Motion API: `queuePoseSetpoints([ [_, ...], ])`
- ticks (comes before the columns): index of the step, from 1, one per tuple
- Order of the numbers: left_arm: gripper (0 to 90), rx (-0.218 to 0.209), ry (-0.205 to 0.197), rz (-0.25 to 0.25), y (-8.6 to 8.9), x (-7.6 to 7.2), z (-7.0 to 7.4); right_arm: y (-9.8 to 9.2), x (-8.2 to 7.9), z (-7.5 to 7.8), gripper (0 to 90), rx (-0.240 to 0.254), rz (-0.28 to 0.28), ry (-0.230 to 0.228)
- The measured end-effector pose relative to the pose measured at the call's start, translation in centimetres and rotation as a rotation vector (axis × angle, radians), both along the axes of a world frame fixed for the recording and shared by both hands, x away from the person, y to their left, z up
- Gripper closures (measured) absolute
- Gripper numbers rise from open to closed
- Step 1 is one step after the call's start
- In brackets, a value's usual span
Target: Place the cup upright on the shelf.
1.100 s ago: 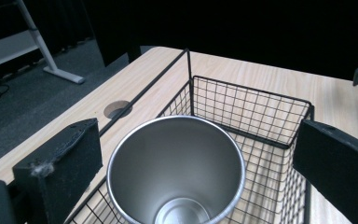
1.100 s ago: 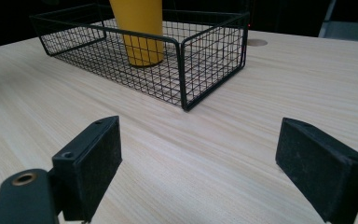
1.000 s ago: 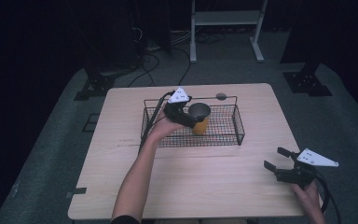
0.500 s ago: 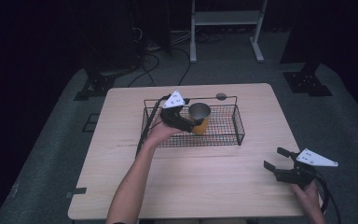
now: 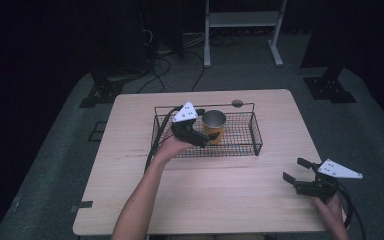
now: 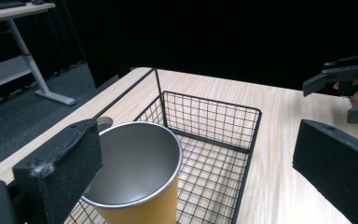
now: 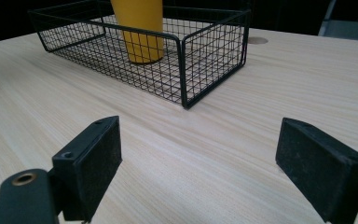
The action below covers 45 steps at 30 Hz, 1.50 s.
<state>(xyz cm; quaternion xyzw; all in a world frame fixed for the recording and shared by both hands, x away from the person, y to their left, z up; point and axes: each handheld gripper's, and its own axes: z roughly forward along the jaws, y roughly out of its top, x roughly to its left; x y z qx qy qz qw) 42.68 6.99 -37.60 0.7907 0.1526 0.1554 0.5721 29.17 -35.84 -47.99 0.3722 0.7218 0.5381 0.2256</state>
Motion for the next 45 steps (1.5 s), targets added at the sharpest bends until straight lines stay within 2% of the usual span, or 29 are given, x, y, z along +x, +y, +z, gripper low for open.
queuePoseSetpoints([
  [9, 0.7, -0.015, -0.007, -0.009, 0.3, -0.9, -0.2, 0.0, 0.0, 0.0, 13.3, -0.002, -0.001, 0.001],
  [15, 0.7, -0.043, -0.011, -0.025, 0.5, -1.5, 0.0, 0.0, 0.0, 0.0, 13.3, -0.001, 0.000, 0.002],
  [26, 0.7, -0.046, -0.021, -0.037, 1.0, -2.9, -0.3, 0.0, 0.0, 0.0, 13.2, -0.001, -0.002, 0.004],
  [36, 0.7, -0.071, -0.024, -0.042, 1.7, -4.0, -1.1, 0.0, 0.0, 0.0, 13.3, -0.002, 0.000, 0.004],
  [45, 0.7, -0.071, -0.049, -0.038, 2.4, -5.4, -1.3, 0.0, 0.0, 0.0, 13.2, -0.003, -0.001, 0.004],
])
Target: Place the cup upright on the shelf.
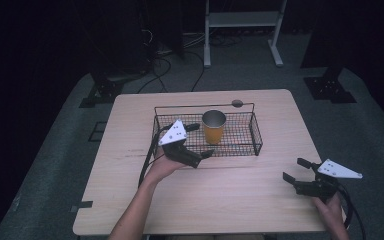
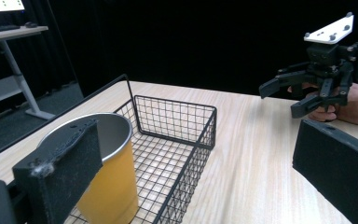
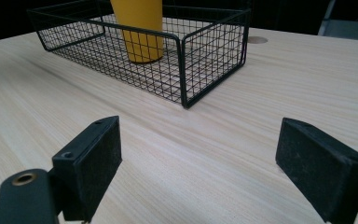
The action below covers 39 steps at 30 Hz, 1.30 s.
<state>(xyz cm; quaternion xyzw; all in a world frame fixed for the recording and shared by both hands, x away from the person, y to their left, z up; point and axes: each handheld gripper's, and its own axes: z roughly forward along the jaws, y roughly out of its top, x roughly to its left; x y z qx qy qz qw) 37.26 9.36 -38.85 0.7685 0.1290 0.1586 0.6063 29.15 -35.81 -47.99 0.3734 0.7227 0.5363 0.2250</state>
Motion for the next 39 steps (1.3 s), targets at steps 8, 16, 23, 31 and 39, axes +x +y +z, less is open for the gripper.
queuePoseSetpoints([
  [8, 0.7, 0.010, -0.005, 0.001, 0.4, -1.2, -0.8, 0.0, 0.0, 0.0, 13.2, -0.002, 0.000, 0.000],
  [16, 0.7, 0.012, 0.006, 0.008, 1.1, -2.1, -1.9, 0.0, 0.0, 0.0, 13.2, -0.004, 0.001, -0.002],
  [23, 0.7, 0.021, -0.006, 0.000, 1.2, -3.7, -2.4, 0.0, 0.0, 0.0, 13.3, -0.005, 0.002, -0.001],
  [31, 0.7, 0.002, -0.016, 0.007, 1.8, -5.5, -3.2, 0.1, 0.0, 0.0, 13.3, -0.007, 0.003, -0.004],
  [39, 0.7, -0.032, -0.004, 0.058, 3.0, -8.0, -5.4, 0.1, 0.0, 0.0, 13.3, -0.010, 0.012, -0.009],
])
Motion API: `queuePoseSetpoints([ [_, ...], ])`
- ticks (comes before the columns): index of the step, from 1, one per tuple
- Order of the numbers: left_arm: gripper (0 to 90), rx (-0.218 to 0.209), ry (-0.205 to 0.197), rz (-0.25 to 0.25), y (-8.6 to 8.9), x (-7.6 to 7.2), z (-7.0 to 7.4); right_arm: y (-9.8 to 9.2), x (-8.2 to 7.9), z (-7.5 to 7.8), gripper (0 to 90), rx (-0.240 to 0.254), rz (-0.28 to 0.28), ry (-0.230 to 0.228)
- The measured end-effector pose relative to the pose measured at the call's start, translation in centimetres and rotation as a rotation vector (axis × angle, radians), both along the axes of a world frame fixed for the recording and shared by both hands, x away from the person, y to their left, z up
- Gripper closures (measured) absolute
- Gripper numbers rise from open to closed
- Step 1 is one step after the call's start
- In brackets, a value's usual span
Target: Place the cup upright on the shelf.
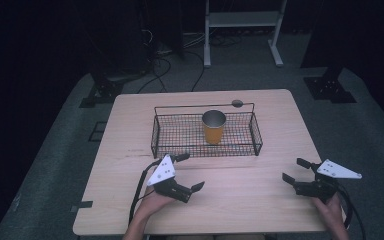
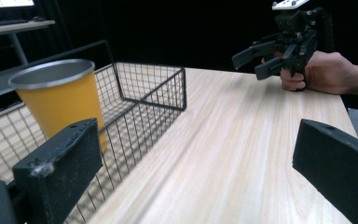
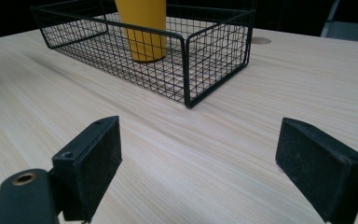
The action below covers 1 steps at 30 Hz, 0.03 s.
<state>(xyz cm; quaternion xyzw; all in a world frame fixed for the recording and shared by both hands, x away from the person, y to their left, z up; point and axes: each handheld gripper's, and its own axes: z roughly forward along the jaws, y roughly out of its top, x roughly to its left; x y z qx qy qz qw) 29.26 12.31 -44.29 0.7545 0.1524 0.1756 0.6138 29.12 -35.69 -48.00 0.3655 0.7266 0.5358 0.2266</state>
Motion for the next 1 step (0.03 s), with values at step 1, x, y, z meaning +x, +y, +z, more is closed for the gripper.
queuePoseSetpoints([
  [1, 0.7, -0.008, 0.007, -0.001, 0.22, -0.44, -0.40, -0.01, -0.01, 0.00, 13.3, 0.001, 0.001, 0.000],
])
